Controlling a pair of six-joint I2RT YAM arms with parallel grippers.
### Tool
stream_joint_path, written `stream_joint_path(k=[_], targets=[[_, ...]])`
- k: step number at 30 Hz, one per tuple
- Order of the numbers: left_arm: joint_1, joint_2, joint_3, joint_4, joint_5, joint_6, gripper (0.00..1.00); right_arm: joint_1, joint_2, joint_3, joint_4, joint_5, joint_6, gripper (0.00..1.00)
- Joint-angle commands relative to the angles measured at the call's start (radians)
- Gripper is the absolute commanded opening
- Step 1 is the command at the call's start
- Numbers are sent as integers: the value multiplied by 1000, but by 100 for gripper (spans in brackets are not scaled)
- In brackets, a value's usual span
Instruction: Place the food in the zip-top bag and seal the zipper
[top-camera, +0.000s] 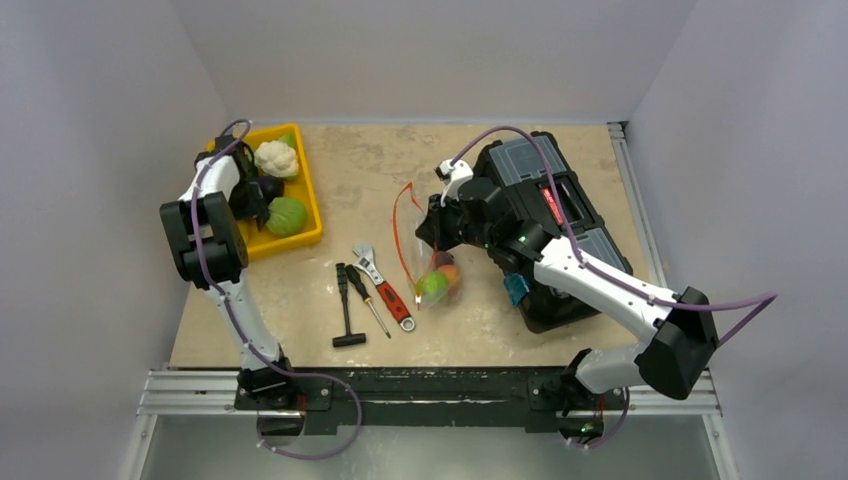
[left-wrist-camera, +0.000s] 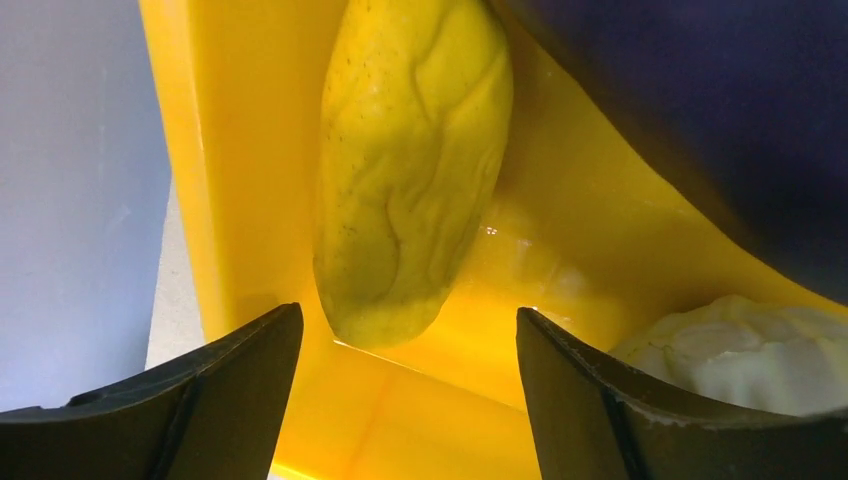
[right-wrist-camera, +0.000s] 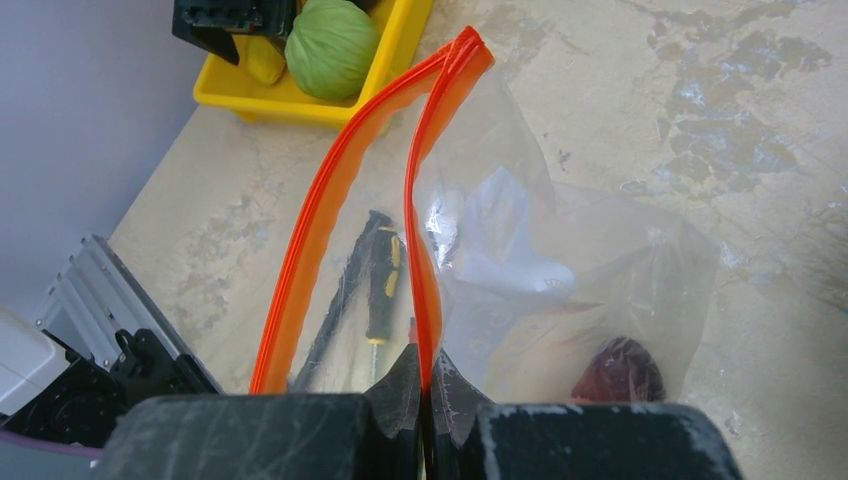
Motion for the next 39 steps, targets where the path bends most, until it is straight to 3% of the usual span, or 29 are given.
stream_joint_path(k=[1,9,17,23,27,31,39], targets=[[-2,52,62,-28,-19,20,73,-8,-39,-15,36,-16,-14,0],[-10,-11,32,-11,-14,11,28,-8,-51,-20,38,-32,15,0],[-61,-136,-12,-33,-46,-9,7,-7,-51,-19,35,-35,37,0],[-123,-325,-76,-76,-6,-40,3,-8,-30,-9,13,-6,48,0],[-197,-477,-138,-88,113,-66,1,-8,-19,-6,9,-12,66,0],[-268,-658,-256,-62,286,-95,0,-7,-14,-1,2,-27,90,0],[-371,-1020,-521,12,799,-185,0,-8,-23,-9,-18,-11,123,0]])
